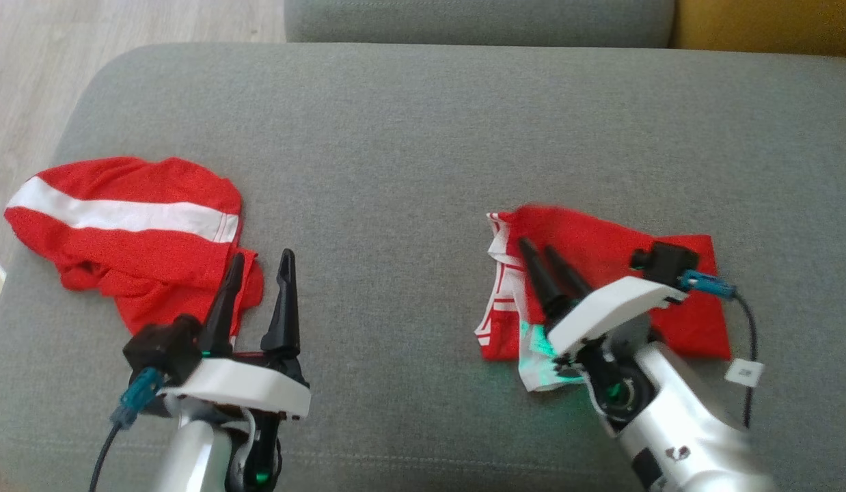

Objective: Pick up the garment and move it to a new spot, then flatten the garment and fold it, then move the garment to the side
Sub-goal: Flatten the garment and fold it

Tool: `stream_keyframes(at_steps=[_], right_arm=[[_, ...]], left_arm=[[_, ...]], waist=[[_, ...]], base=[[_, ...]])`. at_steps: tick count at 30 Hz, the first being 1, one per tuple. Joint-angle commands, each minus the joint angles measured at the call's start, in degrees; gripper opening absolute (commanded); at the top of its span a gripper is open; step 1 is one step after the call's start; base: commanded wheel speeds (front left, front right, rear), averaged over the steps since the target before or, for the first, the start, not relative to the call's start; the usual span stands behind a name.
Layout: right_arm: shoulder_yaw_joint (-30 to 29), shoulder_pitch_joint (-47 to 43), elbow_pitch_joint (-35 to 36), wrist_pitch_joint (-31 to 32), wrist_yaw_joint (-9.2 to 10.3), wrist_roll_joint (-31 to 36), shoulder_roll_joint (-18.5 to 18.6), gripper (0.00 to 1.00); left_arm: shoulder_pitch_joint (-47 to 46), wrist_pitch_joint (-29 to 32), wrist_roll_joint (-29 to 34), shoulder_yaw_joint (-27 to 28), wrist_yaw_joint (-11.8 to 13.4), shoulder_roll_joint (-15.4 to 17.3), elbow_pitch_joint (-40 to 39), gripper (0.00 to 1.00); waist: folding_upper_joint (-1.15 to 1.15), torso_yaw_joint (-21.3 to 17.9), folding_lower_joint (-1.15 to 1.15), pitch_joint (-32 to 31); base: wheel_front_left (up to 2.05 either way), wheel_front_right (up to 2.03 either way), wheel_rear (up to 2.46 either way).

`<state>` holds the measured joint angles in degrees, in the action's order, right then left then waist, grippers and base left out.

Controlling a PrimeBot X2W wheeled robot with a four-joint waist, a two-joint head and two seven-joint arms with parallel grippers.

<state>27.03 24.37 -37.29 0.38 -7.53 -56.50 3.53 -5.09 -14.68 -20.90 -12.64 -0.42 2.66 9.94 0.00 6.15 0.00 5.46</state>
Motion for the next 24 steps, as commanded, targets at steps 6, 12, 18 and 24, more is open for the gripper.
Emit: stream_keyframes(at_steps=[6, 12, 18, 24], right_arm=[[7.0, 2.6, 2.0, -1.4, 0.04, -4.6, -0.7, 1.0], [4.6, 6.2, -1.5, -4.7, 0.04, -1.0, -0.6, 1.0], [0.4, 8.1, -3.2, -7.9, 0.04, 7.5, 3.4, 1.0], [-3.8, 6.7, -0.8, -11.8, 0.04, 17.8, 10.4, 1.0]], left_arm=[[-3.0, -0.3, -0.6, 1.1, 0.6, 0.2, -1.4, 1.0], [-2.8, -0.3, -0.5, 1.3, 0.8, 0.2, -1.5, 1.0], [-2.6, -0.3, -0.4, 1.6, 0.7, 0.2, -2.0, 1.0], [-3.1, -0.3, -0.5, 1.9, 0.7, 0.2, -3.3, 1.0]], waist=[[0.0, 0.0, 0.0, 0.1], [0.0, -1.5, 0.0, -0.9], [0.0, -3.4, 0.0, -1.6], [0.0, -5.7, 0.0, -1.6]], base=[[0.0, 0.0, 0.0], [0.0, 0.0, 0.0], [0.0, 0.0, 0.0], [0.0, 0.0, 0.0]])
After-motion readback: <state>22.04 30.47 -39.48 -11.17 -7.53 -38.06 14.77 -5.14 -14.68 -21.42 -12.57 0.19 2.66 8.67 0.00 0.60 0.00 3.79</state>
